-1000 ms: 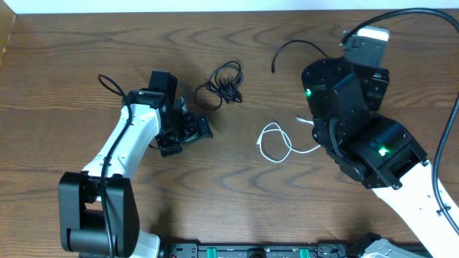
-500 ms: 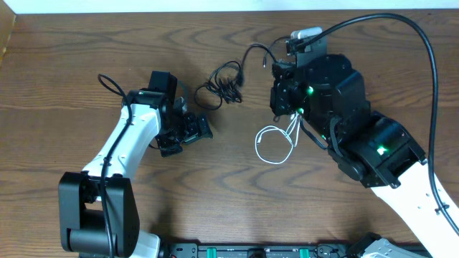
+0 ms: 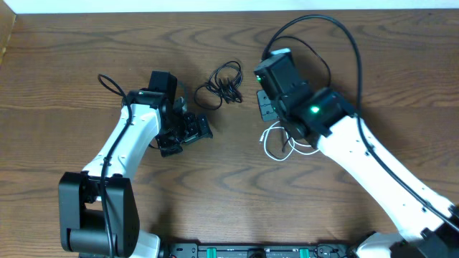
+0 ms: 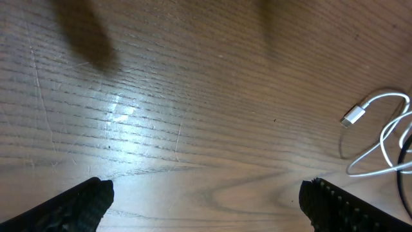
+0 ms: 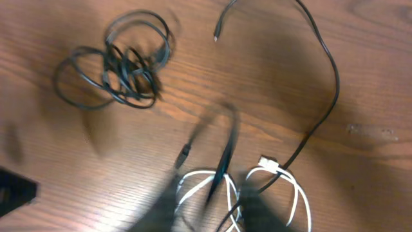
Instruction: Untangle cables
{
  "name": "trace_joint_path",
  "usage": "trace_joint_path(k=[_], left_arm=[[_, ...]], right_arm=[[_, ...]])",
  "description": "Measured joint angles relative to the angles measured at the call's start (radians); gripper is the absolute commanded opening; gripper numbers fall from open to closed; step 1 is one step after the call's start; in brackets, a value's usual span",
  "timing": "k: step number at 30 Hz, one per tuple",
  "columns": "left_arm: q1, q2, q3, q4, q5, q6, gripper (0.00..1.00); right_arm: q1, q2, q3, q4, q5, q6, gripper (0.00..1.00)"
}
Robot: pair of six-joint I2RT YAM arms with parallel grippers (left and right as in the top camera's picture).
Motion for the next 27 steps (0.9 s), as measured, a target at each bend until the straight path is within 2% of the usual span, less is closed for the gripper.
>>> trace_joint_path(k=[2,3,8,13,17,19,20,25,27], left_arm=[[0.0,0.0,0.0,0.0,0.0,0.0,0.98],[0.0,0.0,0.0,0.0,0.0,0.0,0.98],[0.0,0.0,0.0,0.0,0.0,0.0,0.98],[0.0,0.0,0.0,0.0,0.0,0.0,0.98],[0.0,0.0,0.0,0.0,0.0,0.0,0.98],[0.0,0.0,0.0,0.0,0.0,0.0,0.98],[0.0,0.0,0.0,0.0,0.0,0.0,0.98],[0.0,0.0,0.0,0.0,0.0,0.0,0.98],[0.0,0.0,0.0,0.0,0.0,0.0,0.98]], right_arm=[[-0.003,0.019,0.0,0.0,0.004,-0.002,0.96],[-0.006,0.023,0.0,0.0,0.006,-0.008,0.99],[-0.076,0.02,0.0,0.003,0.041,-0.032,0.99],[-0.25,0.019,0.0,0.001,0.006,-0.036,0.99],[-0.381,0.02,0.0,-0.023,-0.064,-0.039,0.92],[-0.42,0.027,0.0,-0.023,-0.097,-0.046,0.77],[-0.434,0.035,-0.001,-0.023,-0.112,-0.049,0.74],[-0.469,0.153,-0.004,-0.023,-0.192,-0.046,0.61],[-0.47,0.195,-0.007,-0.024,-0.204,-0.047,0.61]])
